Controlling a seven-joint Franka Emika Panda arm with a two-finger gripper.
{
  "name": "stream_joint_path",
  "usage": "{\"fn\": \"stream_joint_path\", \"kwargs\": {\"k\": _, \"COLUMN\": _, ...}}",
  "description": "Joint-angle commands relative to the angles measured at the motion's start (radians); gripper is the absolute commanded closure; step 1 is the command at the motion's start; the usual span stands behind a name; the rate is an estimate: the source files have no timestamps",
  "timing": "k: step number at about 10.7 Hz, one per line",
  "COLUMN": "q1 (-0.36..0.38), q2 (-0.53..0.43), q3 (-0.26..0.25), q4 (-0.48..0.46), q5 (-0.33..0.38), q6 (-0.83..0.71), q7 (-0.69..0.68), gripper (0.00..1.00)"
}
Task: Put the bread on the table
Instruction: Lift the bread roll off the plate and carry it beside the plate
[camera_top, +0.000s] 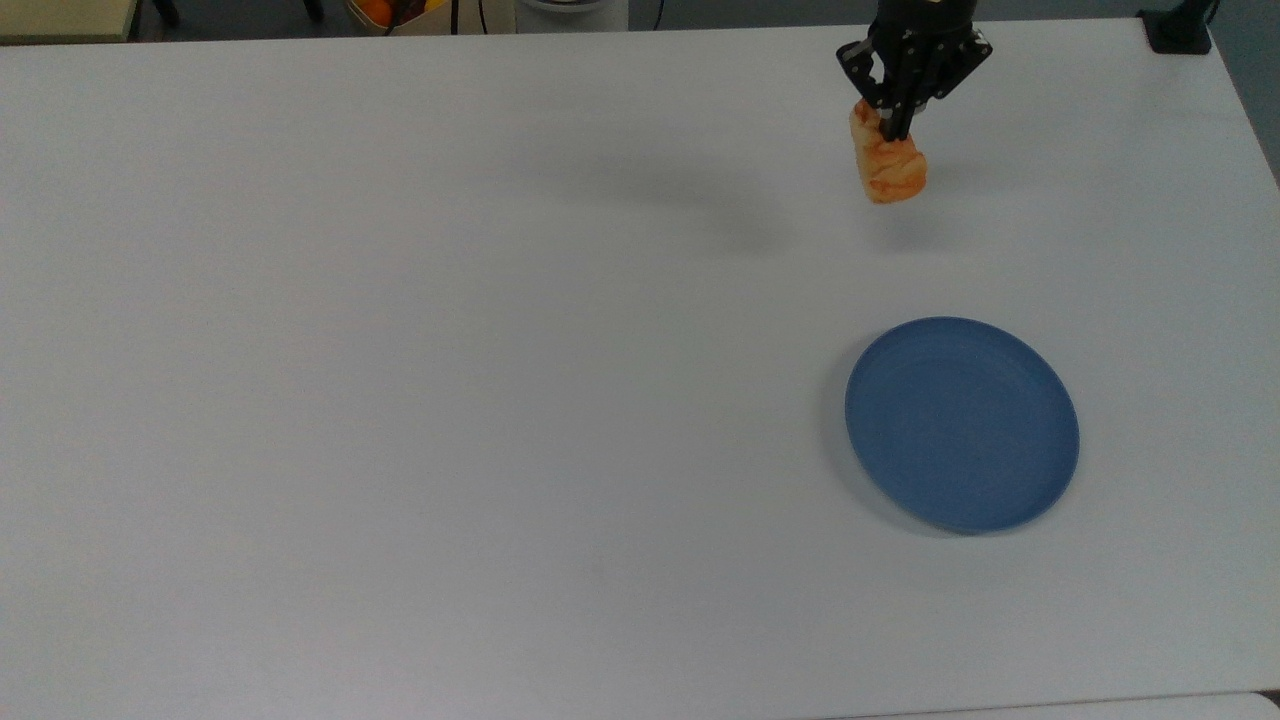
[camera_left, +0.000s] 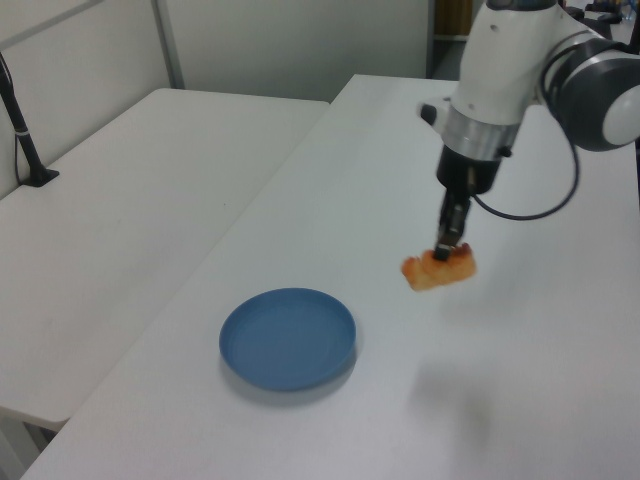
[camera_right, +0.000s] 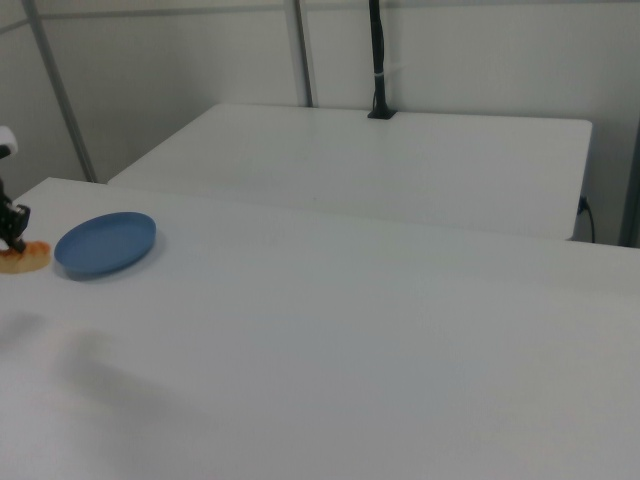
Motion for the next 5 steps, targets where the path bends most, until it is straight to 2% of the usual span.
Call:
{"fn": "stream_joint_path", "kwargs": {"k": 1, "q1": 0.000, "q2": -0.041, "q3": 0.048, "q4": -0.113, "q5": 0.100, "q6": -0.032, "q7": -0.068, "gripper": 1.00}}
{"fn": "stream_joint_path", "kwargs": {"k": 3, "q1": -0.007, "q2": 0.020, "q3": 0.111, "q4": -0.124, "q5": 0.107, "q6": 0.006, "q7": -0.054, "gripper": 1.00}}
{"fn": "stream_joint_path", "kwargs": {"k": 5, "q1": -0.004, "q2": 0.048, "q3": 0.142, "q4": -0.159, "q5": 0.092, "q6": 0.156, "q7": 0.051, "gripper": 1.00}}
